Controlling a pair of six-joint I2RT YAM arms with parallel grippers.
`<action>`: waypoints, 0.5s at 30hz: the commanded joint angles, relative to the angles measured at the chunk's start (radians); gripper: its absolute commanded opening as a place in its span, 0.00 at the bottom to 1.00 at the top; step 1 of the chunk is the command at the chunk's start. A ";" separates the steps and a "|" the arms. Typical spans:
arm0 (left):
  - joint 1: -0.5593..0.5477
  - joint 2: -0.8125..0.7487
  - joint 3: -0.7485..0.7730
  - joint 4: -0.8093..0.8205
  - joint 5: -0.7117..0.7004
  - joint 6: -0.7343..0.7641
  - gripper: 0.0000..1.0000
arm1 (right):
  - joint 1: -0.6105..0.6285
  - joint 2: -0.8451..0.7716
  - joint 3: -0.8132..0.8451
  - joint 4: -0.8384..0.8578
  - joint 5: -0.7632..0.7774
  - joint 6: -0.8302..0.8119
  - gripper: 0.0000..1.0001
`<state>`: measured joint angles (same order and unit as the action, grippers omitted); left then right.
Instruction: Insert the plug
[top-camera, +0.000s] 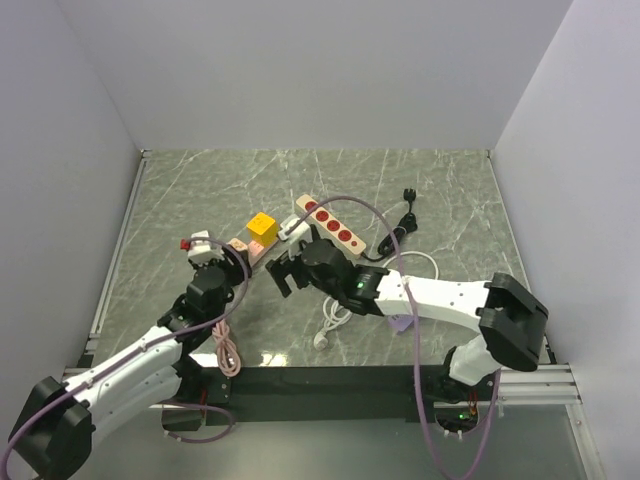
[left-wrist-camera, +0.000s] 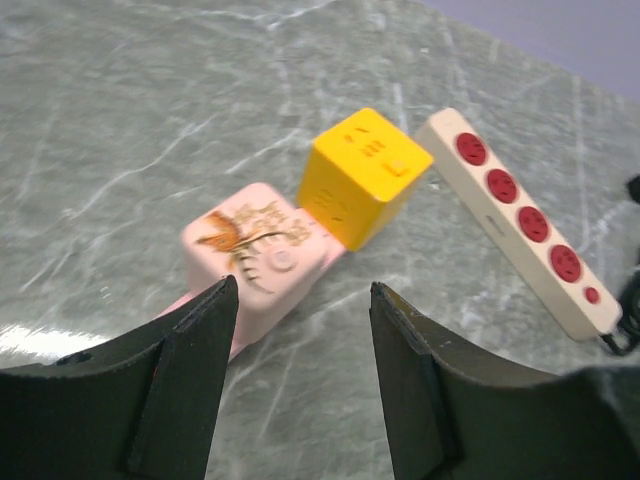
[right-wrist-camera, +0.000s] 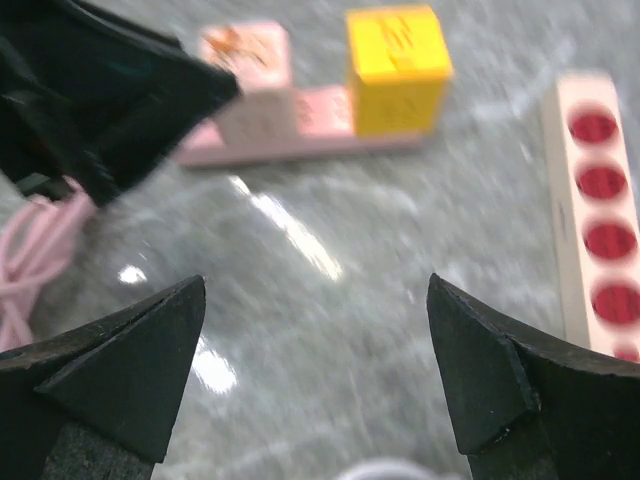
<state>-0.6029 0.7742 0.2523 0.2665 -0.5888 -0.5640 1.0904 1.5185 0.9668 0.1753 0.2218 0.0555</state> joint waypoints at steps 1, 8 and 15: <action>-0.009 0.046 -0.005 0.177 0.121 0.091 0.61 | -0.014 -0.055 -0.004 -0.258 0.166 0.142 0.97; -0.096 0.192 -0.002 0.353 0.325 0.202 0.60 | -0.134 -0.161 -0.025 -0.600 0.133 0.423 0.95; -0.143 0.313 -0.030 0.497 0.556 0.236 0.60 | -0.162 -0.192 -0.034 -0.808 0.004 0.523 0.93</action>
<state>-0.7322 1.0645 0.2329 0.6258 -0.1860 -0.3740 0.9237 1.3571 0.9348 -0.4831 0.2955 0.4877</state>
